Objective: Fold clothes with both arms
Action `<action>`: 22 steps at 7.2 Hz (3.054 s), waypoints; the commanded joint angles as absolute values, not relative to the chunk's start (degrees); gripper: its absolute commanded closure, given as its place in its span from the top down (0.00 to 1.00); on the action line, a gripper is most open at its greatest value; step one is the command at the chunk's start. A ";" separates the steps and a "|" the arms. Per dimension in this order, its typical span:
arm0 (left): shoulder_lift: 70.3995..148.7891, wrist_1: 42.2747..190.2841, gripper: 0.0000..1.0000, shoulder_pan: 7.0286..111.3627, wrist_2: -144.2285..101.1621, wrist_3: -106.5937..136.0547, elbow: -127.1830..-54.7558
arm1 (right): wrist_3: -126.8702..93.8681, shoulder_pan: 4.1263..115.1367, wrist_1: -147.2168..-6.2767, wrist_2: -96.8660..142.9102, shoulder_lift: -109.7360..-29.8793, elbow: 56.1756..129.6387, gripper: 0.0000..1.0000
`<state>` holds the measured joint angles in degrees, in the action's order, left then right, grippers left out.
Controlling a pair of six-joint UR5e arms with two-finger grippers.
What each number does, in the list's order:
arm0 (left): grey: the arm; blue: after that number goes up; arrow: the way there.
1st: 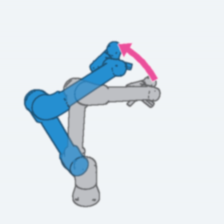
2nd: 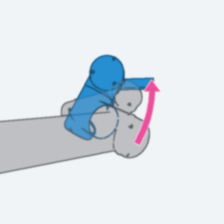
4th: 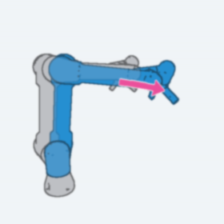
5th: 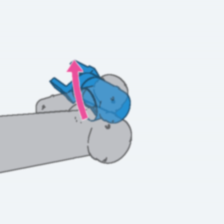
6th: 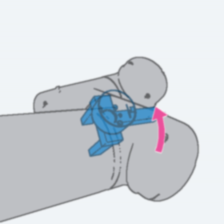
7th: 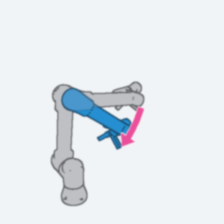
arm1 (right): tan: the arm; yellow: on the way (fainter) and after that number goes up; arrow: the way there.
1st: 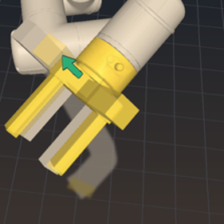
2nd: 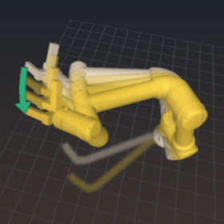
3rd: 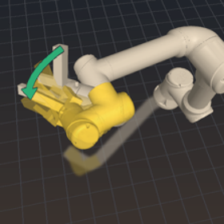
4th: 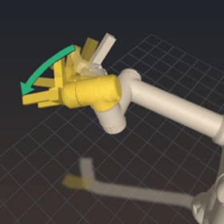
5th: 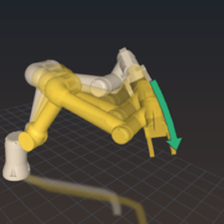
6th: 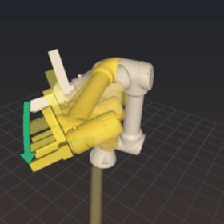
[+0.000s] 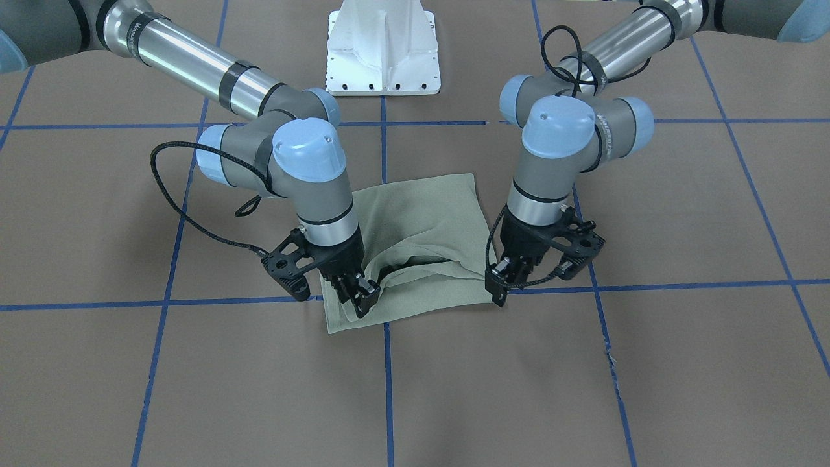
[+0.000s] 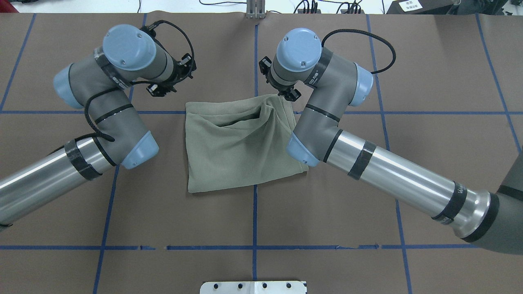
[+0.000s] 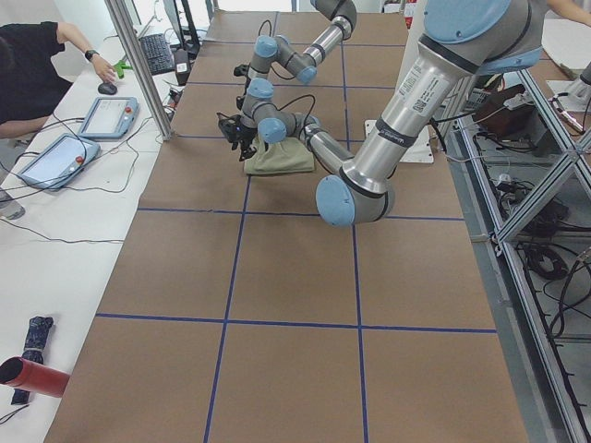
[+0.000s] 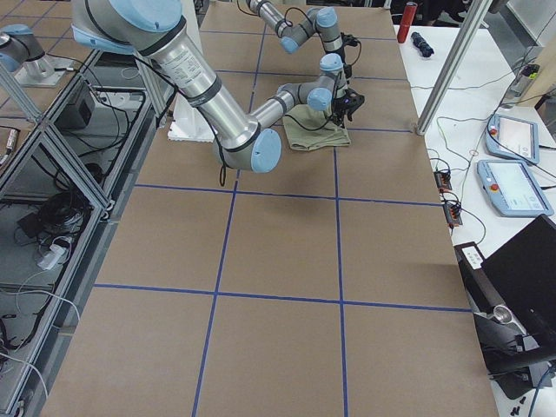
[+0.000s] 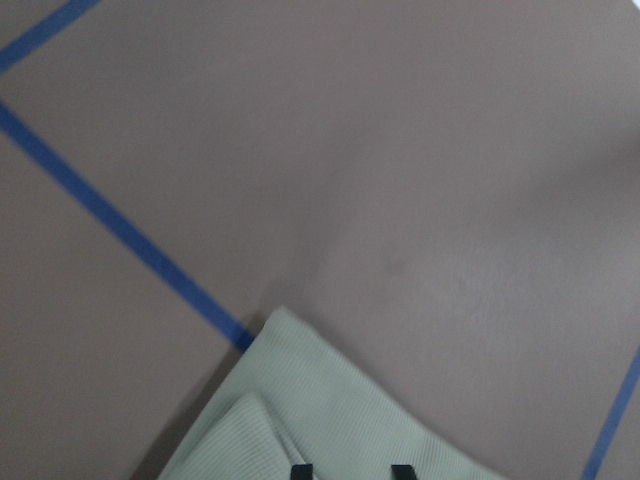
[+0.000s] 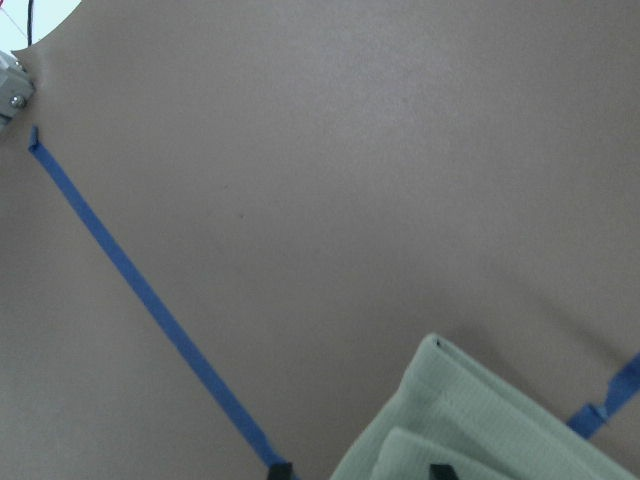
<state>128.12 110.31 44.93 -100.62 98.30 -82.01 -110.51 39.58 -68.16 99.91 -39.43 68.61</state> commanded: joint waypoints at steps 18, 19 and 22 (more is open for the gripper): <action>92.13 106.87 1.00 84.45 -125.14 0.26 -95.01 | 7.97 84.69 -93.77 132.44 -72.11 77.77 1.00; 92.28 106.96 1.00 85.07 -125.16 1.22 -95.27 | 7.56 85.51 -93.61 134.02 -73.90 80.65 1.00; 91.59 114.42 1.00 85.25 -124.54 3.08 -93.17 | 7.21 86.30 -91.06 131.05 -81.44 84.45 1.00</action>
<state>92.10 111.43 85.12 -124.64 2.70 -93.84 7.14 85.58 -91.97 131.56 -77.82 82.61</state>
